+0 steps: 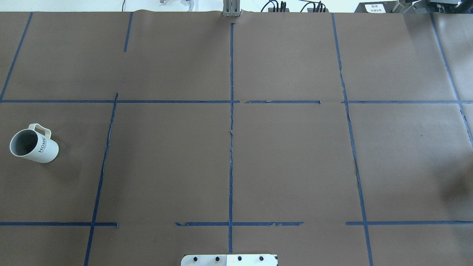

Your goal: Left arm hands cup to right arm to dump lemon

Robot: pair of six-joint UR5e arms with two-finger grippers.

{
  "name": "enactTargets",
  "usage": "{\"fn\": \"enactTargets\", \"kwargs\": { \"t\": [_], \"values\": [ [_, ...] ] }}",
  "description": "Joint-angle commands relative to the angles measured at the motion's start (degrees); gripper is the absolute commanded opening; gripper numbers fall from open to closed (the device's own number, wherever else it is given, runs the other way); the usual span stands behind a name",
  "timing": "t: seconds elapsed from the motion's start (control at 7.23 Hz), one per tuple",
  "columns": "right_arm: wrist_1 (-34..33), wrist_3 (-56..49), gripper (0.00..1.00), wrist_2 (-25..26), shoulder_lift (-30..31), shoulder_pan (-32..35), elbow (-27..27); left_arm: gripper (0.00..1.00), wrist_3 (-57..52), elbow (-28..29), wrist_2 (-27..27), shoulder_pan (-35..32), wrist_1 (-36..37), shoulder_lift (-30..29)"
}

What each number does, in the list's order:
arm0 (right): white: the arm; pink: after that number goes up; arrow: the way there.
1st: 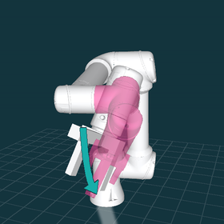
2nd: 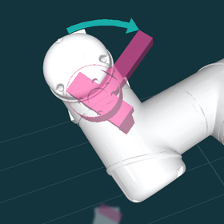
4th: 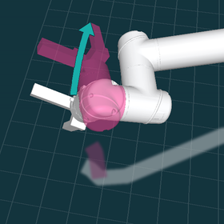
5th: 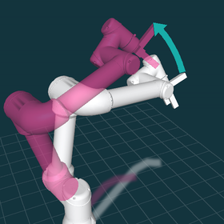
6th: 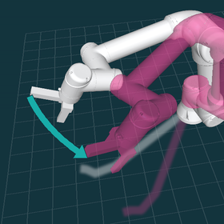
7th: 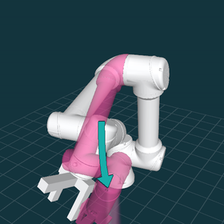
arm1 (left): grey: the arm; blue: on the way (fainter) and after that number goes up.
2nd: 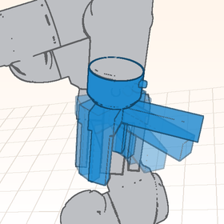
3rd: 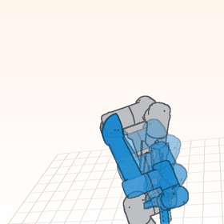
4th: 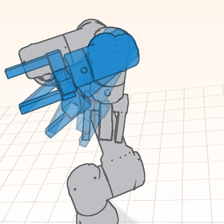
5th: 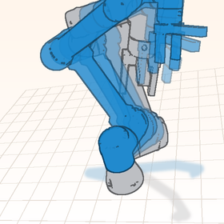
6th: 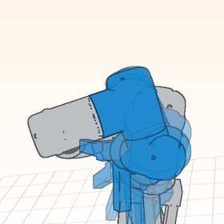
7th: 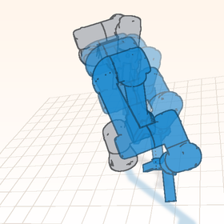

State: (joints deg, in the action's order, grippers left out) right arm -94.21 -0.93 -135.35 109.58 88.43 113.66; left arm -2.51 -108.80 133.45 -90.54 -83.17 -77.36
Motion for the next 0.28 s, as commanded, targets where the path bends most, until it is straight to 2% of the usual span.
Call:
{"fn": "enactTargets", "kwargs": {
  "t": [0.0,0.14],
  "values": [
    [-0.01,0.75,1.00,-0.09,-0.33,-0.10,-0.11,1.00,-0.04,-1.41,0.05,0.02,0.02,0.37],
    [-0.01,0.76,1.00,-0.09,-0.33,-0.10,-0.11,1.00,-0.04,-1.68,0.14,0.02,0.02,0.37]
  ]
}}
